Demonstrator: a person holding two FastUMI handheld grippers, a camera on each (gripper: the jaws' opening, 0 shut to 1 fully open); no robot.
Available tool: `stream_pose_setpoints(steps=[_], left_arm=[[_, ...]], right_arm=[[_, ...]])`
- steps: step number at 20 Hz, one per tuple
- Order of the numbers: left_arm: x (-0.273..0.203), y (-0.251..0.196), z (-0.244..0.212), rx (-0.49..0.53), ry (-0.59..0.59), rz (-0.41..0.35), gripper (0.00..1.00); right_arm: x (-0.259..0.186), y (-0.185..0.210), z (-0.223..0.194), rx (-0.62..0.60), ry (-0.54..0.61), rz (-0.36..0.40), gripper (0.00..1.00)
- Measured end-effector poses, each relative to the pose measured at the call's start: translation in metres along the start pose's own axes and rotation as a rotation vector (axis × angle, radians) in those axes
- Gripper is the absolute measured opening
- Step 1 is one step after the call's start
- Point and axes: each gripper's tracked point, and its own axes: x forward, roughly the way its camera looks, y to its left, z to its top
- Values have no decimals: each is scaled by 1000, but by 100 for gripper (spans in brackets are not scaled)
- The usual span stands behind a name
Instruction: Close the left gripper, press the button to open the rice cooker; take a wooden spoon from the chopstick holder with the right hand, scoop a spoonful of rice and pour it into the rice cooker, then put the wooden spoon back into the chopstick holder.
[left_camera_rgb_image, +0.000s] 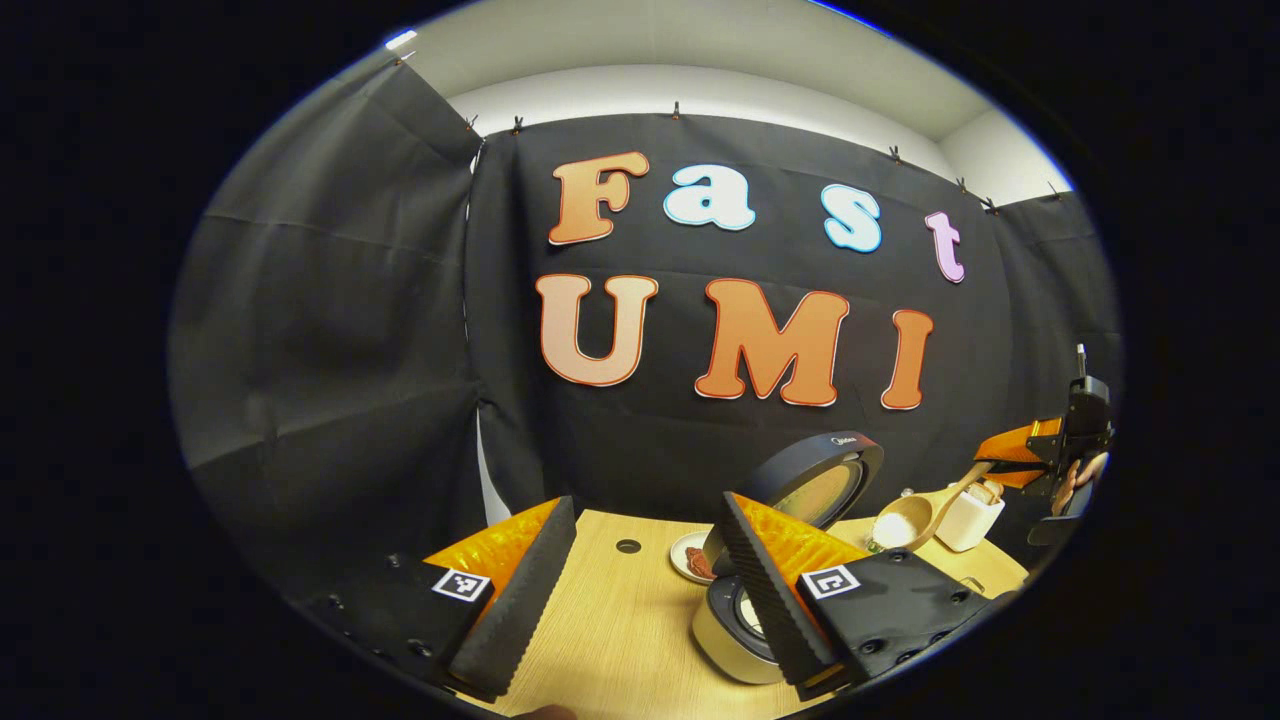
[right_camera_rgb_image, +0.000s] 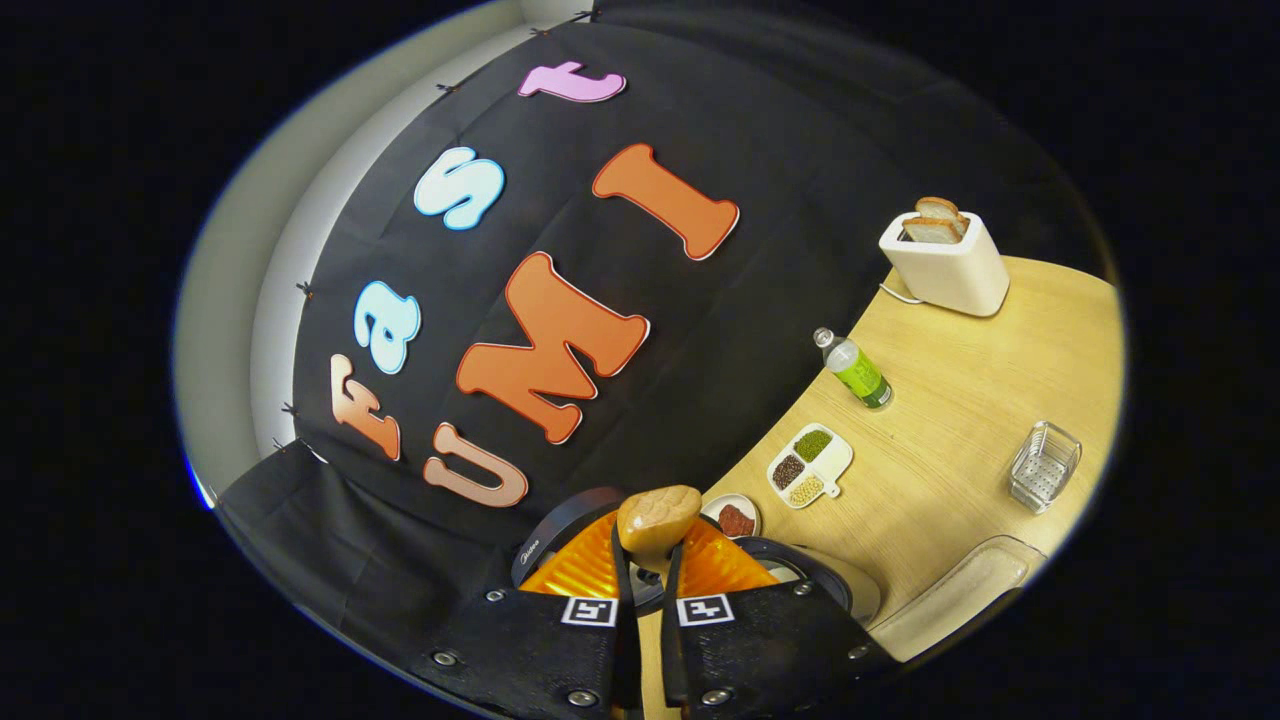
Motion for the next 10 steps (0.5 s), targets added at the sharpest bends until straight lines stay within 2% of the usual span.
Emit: stream_pose_setpoints(steps=[3,10], left_arm=[[0,1,3,-1,-6,-4,94],[-3,2,3,-1,-5,2,94]], right_arm=[[0,4,2,-23,-7,1,7],[-3,10,1,-79,-15,4,7]])
